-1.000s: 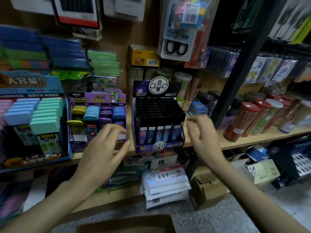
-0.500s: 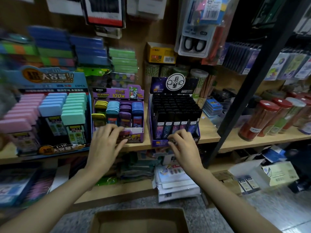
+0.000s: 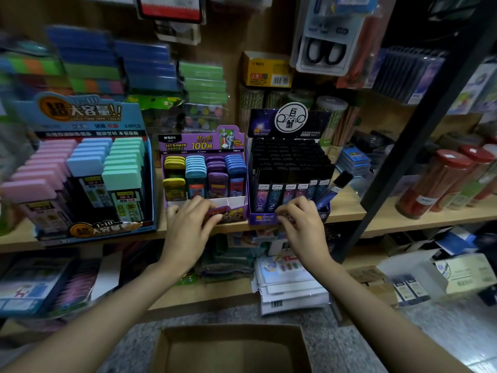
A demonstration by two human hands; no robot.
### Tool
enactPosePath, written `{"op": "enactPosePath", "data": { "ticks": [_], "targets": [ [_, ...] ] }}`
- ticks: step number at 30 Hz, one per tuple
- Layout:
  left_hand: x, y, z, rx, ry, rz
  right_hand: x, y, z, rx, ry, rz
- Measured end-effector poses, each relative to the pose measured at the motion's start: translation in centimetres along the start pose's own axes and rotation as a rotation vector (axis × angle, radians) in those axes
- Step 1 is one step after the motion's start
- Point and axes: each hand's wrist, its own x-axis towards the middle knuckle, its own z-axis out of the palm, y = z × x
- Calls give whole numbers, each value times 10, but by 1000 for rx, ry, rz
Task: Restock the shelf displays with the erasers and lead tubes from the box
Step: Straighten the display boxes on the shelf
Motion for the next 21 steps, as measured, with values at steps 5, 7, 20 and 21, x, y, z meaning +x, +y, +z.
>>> {"op": "enactPosePath", "data": {
  "ticks": [5,7,20,21],
  "targets": [
    [-4,5,1,25,-10,-21,-2,-4,-5,-56,-26,-40],
    [-4,6,2,52,-9,-38,-5,-6,-13,-132,27,-99],
    [-7,11,3,71,8,-74,16,44,-54,684,325,721],
    [-7,11,4,75,6,-75,18,41,-53,673,319,673]
  ]
}}
